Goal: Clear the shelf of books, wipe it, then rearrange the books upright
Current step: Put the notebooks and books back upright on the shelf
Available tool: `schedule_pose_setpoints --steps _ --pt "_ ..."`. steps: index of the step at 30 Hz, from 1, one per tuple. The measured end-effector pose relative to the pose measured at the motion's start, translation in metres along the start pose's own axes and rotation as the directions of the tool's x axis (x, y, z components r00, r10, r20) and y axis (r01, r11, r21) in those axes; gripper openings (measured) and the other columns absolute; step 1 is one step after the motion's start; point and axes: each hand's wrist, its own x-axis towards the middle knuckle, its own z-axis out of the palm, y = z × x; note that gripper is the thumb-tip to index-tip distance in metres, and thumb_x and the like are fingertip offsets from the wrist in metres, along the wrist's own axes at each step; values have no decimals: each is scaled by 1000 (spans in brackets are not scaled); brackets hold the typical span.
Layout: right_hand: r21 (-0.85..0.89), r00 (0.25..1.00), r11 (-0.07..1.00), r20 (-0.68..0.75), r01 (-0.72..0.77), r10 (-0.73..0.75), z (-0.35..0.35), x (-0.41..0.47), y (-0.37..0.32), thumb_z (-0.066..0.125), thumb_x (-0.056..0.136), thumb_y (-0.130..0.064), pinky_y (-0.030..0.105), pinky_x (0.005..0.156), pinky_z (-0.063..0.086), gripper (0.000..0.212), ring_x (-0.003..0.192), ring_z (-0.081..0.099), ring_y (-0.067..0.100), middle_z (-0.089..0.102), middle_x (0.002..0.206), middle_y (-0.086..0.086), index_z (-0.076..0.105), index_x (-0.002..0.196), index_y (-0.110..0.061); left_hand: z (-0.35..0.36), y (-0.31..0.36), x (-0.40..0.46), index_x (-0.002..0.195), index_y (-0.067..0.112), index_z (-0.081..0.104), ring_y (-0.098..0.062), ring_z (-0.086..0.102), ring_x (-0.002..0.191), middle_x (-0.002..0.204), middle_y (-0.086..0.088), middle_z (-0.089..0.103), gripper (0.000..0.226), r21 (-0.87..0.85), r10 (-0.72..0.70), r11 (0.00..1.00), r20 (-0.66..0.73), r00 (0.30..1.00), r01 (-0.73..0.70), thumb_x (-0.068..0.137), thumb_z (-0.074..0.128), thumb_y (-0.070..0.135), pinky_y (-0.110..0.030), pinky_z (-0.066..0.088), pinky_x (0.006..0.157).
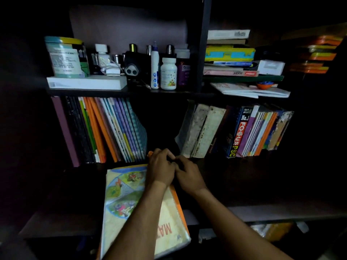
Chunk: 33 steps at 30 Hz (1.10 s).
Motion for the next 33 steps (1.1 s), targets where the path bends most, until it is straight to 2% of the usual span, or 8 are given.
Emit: schedule_pose_setpoints --steps 2,5,8,11,14,24,28,33 --pt "13 999 1000 52 -14 13 0 -7 -2 62 92 -18 12 74 45 20 93 64 11 71 102 -2 69 111 -20 -4 -1 0 83 13 69 -29 60 96 94 -5 60 29 -55 -13 998 -54 998 10 71 55 -9 -34 45 84" --pt "-112 993 993 114 33 -20 0 -3 -3 64 76 -56 36 85 52 41 94 64 19 70 99 0 70 102 -24 -12 2 -1 87 16 70 -24 65 93 98 -8 68 37 -137 -30 990 -91 995 17 71 51 -11 -31 49 84" --pt "-241 985 969 171 47 -5 1 -3 -8 53 62 -86 35 83 49 71 95 62 17 67 96 -7 68 103 -30 -46 -4 -8 94 18 69 -25 68 95 102 -8 69 27 -100 -38 995 -83 996 29 81 57 -2 -31 52 83" --pt "-242 987 969 163 52 -13 0 -2 -7 61 74 -77 33 85 48 61 102 64 21 71 104 -2 71 110 -28 -108 -29 -34 105 24 67 -31 63 109 114 -4 66 26 270 -140 948 -129 982 171 85 70 41 -36 53 87" --pt "-256 986 966 164 45 -3 5 0 -5 64 88 -60 35 93 45 43 114 61 28 71 117 1 71 117 -27 -153 -36 -82 99 27 63 -23 65 106 107 8 63 49 436 -430 829 96 898 351 78 68 71 -30 52 81" --pt "-202 896 917 361 345 -258 0 -11 -9 65 95 -20 41 108 42 44 132 47 27 49 149 -1 62 135 -39 -145 -19 -99 82 26 53 -19 70 91 101 4 69 38 319 -555 801 81 828 506 78 81 50 -37 62 75" --pt "-161 895 927 358 338 -265 -2 -11 -13 61 96 -26 43 110 41 38 138 46 20 54 148 -7 65 130 -39 -142 -9 -98 95 28 60 -22 67 103 108 3 68 22 395 -375 855 24 927 336 80 76 31 -32 55 81" --pt "-153 872 888 318 433 -371 -2 -15 -10 58 91 -24 40 107 37 42 138 44 20 58 142 -9 65 131 -36 -149 4 -81 107 12 68 -27 74 82 93 -9 76 22 -44 -495 861 161 854 507 91 62 -2 -52 60 83"
